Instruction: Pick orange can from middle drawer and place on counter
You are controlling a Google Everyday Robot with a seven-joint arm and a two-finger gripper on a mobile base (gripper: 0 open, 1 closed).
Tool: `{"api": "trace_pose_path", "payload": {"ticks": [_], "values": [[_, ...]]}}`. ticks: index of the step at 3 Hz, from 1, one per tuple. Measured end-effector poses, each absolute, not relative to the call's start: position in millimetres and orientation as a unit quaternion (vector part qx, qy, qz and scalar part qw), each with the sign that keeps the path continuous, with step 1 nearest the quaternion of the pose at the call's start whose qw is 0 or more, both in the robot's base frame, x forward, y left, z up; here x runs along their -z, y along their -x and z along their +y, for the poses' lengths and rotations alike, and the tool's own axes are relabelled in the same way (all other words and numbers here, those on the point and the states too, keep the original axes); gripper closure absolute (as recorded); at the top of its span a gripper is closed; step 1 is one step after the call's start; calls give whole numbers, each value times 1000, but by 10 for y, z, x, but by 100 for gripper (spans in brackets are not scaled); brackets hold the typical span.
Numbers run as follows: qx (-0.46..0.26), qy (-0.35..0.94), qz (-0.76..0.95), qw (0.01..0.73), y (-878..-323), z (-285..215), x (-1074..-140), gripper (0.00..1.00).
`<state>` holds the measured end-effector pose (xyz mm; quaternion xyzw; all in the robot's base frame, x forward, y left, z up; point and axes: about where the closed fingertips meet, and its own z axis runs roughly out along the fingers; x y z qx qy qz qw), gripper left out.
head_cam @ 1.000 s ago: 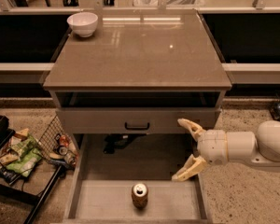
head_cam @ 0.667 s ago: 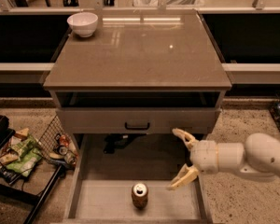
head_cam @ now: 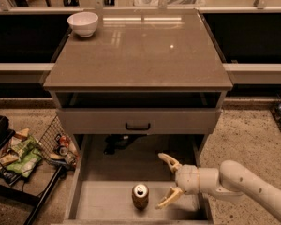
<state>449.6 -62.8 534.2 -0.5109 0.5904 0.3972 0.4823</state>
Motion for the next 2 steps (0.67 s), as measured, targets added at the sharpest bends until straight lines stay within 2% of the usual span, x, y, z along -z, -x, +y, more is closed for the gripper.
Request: {"api": "trace_pose_path", "payload": {"ticks": [2], "values": [[-428,522,592,440,-4478,-399,-4559,0]]}}
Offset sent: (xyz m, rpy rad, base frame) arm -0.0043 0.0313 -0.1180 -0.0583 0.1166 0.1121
